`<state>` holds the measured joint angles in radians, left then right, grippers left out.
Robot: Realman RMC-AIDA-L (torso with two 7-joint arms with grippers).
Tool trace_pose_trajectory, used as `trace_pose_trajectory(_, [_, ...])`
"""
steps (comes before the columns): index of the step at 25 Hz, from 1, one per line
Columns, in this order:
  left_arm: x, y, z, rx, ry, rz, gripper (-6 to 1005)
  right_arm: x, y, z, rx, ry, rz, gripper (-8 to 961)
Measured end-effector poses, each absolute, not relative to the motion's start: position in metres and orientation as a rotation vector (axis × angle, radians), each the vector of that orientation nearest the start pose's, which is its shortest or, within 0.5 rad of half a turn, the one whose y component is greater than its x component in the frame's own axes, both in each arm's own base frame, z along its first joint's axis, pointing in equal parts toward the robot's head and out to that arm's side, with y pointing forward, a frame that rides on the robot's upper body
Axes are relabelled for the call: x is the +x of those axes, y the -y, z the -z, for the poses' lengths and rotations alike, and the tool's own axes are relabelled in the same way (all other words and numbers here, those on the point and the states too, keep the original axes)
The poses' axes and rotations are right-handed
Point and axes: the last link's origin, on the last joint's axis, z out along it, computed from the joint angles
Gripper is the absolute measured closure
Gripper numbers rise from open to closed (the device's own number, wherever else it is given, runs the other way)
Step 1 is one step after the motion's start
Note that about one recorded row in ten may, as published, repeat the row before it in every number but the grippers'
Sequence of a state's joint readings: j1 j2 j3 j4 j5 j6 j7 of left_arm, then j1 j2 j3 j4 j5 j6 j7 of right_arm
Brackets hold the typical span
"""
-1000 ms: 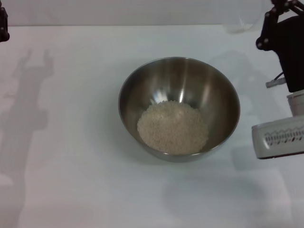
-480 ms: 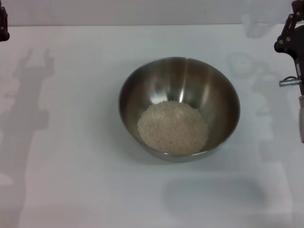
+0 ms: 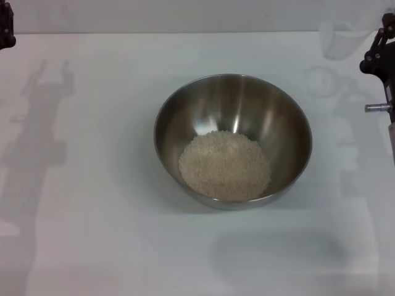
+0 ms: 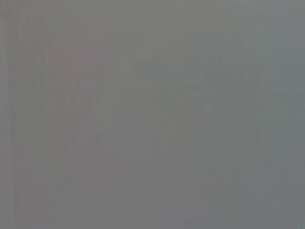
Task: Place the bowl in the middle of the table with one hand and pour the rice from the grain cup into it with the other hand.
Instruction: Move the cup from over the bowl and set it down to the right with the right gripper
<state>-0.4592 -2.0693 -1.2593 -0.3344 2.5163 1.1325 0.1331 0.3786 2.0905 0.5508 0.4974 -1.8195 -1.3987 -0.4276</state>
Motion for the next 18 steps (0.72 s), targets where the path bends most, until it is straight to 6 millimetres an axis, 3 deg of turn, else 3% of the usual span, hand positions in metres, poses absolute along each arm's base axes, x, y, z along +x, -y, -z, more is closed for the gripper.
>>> trace_pose_trajectory(18, [-0.295,-0.377,-0.023,-1.449,0.333,0.622,550,0.295,-0.324,0.039,-1.437,-0.492,-0.55,934])
